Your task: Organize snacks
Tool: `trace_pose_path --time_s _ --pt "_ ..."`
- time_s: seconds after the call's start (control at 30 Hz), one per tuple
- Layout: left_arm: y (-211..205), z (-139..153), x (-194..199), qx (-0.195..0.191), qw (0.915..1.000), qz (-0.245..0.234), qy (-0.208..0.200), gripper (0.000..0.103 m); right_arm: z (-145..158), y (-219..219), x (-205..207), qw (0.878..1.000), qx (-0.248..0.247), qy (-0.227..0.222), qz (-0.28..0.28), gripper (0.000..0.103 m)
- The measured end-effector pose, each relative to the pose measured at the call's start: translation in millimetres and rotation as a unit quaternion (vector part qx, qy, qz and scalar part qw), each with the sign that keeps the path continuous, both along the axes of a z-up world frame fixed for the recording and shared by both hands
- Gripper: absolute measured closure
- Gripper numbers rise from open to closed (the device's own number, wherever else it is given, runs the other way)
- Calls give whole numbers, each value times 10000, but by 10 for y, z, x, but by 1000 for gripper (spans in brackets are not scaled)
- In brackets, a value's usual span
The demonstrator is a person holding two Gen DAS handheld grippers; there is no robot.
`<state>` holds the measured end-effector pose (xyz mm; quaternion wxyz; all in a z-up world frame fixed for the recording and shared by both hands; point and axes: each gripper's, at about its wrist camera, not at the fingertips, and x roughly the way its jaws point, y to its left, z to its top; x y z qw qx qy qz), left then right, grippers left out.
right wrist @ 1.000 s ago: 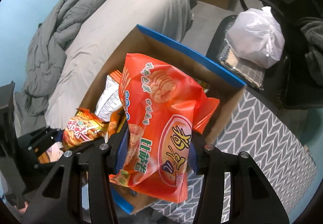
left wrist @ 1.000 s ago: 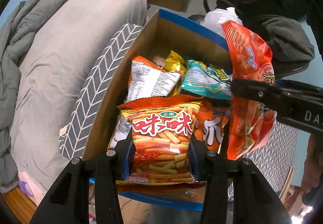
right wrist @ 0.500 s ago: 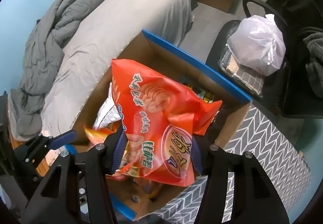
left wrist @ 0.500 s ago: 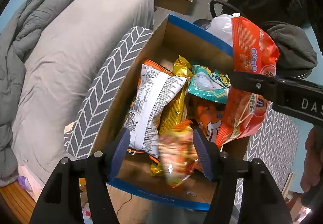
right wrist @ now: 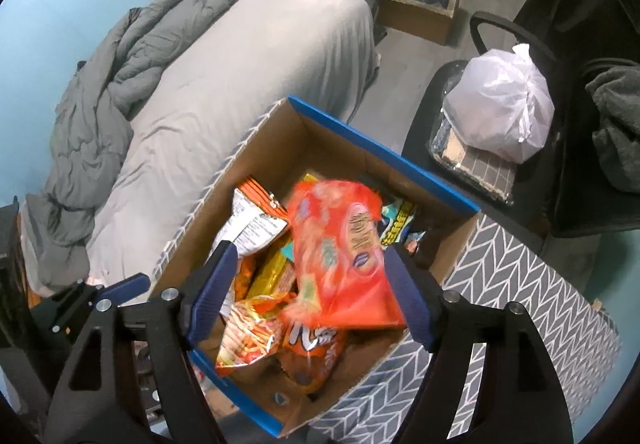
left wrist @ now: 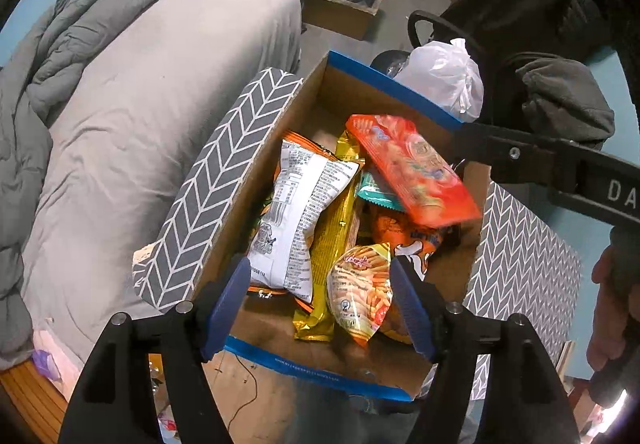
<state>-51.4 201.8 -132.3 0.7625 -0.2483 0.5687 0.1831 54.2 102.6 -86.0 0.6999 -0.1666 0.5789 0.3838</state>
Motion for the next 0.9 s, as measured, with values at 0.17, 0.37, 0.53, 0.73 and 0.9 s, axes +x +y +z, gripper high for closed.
trace_pose_path --time_s 0.17,0.37,0.53,0.73,0.9 --pt "-20 150 -48 103 9999 17 -102 30 164 -51 -74 9998 100 -146 11 26" --pt "-51 383 -110 270 9993 -19 -262 23 341 -202 -158 9993 163 -318 -117 25" --pt "-77 538 -113 385 9987 -80 -336 22 465 -338 -219 9980 157 -513 -346 22" --pt "-109 653 -119 479 9981 -94 -374 21 565 -516 -248 9963 205 -581 -592 22" --pt "-168 785 -119 579 9972 -146 -459 21 657 -661 -258 9944 228 -643 -808 22"
